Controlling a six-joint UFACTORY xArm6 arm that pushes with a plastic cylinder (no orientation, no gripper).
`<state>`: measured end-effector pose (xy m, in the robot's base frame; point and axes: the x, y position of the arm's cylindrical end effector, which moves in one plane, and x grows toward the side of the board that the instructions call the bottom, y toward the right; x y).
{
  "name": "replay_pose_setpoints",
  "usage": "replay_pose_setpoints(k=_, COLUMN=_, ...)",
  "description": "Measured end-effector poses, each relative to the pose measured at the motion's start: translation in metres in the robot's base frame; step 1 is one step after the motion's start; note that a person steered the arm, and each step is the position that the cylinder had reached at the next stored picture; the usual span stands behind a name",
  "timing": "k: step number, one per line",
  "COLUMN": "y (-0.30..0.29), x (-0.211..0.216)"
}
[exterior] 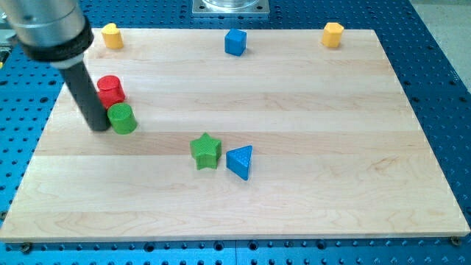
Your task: Move the green star diagonal to the cube
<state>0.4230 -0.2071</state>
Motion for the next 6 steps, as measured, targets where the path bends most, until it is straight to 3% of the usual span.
replay_pose_setpoints(k=1, y=0.045, x=-0.057)
replay_pose_setpoints(k=2, y=0.09, x=-0.008)
replay_pose_setpoints(k=3, y=0.113, x=0.014)
replay_pose_setpoints(k=4, y=0.035, x=0.014)
replay_pose_setpoints(k=5, y=0.057, x=0.039)
replay_pose_setpoints(k=6, y=-0.01, x=0.041)
